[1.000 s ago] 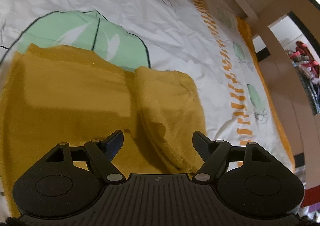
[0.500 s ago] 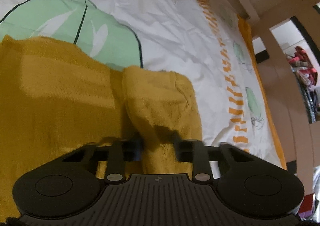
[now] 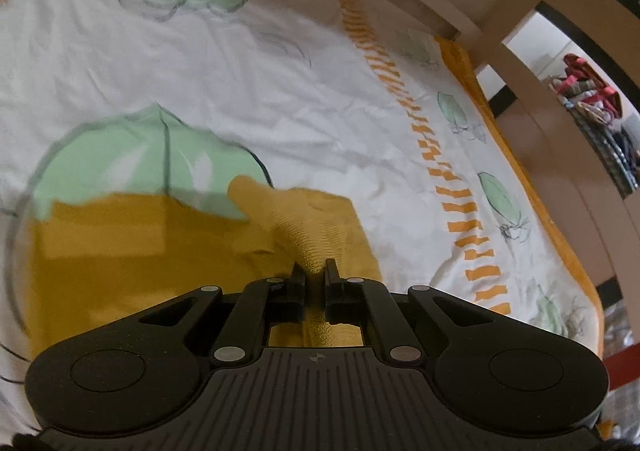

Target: Fold small clothes

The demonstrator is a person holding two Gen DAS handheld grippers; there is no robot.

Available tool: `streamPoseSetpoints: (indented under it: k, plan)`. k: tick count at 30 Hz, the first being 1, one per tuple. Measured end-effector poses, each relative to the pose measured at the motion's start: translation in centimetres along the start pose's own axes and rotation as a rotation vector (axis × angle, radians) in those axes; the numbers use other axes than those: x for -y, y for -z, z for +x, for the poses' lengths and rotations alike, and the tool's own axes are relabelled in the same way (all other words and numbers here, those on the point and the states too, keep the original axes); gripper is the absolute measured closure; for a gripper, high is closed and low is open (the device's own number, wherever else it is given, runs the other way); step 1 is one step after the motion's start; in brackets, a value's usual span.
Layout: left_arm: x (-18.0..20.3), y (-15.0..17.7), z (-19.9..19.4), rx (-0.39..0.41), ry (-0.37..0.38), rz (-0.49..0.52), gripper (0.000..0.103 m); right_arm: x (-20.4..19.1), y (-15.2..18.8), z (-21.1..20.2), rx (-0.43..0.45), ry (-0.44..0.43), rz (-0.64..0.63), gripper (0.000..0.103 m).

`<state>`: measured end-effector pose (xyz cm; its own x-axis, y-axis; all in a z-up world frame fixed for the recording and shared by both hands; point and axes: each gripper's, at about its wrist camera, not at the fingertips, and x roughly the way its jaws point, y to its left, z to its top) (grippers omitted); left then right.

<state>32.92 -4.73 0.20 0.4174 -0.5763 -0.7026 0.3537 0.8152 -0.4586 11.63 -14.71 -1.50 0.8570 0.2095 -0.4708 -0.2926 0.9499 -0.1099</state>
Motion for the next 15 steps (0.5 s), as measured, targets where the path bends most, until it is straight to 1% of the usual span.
streamPoseSetpoints:
  k: [4,7,10,15]
  plan:
    - [-1.5,-0.6,-2.3,0.020,-0.050,0.029,0.096,-2.4,-1.6,0.2,0.020,-0.041,-0.006,0.092]
    - [-3.2,-0.8,-3.3,0.017,-0.094,0.059,0.096,-4.0,-2.5,1.3,0.020,-0.079,-0.003,0.092]
    - [-5.0,-0.6,-3.8,0.012,-0.126,0.063,0.096,-5.6,-2.9,2.8,0.001,-0.110,-0.005,0.092]
    - [-8.3,0.1,-4.1,0.011,-0.147,0.037,0.096,-7.5,-2.9,5.3,-0.043,-0.153,-0.014,0.092]
